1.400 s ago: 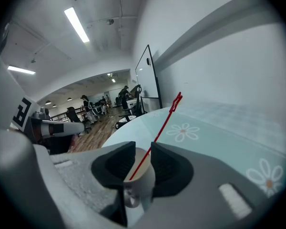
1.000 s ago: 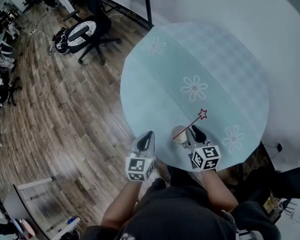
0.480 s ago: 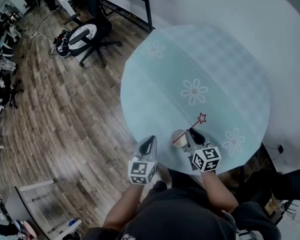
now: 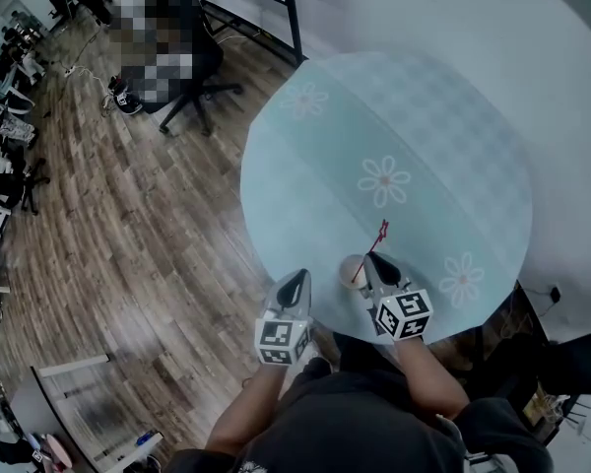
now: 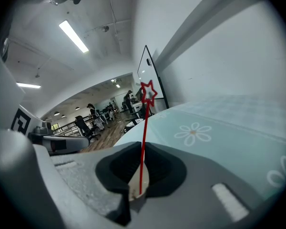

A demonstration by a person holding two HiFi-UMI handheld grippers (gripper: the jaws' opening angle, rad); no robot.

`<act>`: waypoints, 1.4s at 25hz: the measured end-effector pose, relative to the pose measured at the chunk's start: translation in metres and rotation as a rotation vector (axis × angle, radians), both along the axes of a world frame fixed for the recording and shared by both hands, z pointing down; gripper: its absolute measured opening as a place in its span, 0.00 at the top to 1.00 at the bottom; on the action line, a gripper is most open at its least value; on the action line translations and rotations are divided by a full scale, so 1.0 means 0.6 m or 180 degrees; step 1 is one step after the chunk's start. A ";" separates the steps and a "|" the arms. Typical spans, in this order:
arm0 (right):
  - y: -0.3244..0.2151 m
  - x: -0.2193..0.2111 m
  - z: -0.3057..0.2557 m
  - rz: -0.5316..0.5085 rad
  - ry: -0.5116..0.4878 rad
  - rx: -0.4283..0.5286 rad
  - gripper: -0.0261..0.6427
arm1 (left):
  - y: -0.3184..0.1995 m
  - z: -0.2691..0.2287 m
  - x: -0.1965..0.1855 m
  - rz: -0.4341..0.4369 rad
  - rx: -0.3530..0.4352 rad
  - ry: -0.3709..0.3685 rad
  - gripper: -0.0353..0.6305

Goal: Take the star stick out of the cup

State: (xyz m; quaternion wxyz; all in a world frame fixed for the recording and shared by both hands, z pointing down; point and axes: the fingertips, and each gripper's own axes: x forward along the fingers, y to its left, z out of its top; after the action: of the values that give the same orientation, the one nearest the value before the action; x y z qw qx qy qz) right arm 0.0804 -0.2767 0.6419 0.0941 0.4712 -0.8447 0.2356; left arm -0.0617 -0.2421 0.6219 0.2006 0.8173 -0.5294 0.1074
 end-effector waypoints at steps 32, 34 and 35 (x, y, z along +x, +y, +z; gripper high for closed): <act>0.058 -0.052 -0.345 0.0015 0.0223 0.1511 0.93 | 0.029 -0.227 -0.067 0.0005 0.0958 -0.0015 0.94; 0.061 -0.051 -0.351 0.0044 0.0221 0.1539 0.93 | 0.033 -0.233 -0.066 0.0001 0.0991 -0.0013 0.94; 0.063 -0.049 -0.352 0.0052 0.0234 0.1551 0.93 | 0.035 -0.234 -0.064 -0.0001 0.1000 -0.0008 0.94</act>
State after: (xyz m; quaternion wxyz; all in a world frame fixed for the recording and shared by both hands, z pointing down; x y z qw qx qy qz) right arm 0.0511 -0.2387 0.4307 0.0064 0.4951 -0.8688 0.0084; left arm -0.1003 -0.2209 0.4818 0.0696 0.8384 -0.5400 0.0244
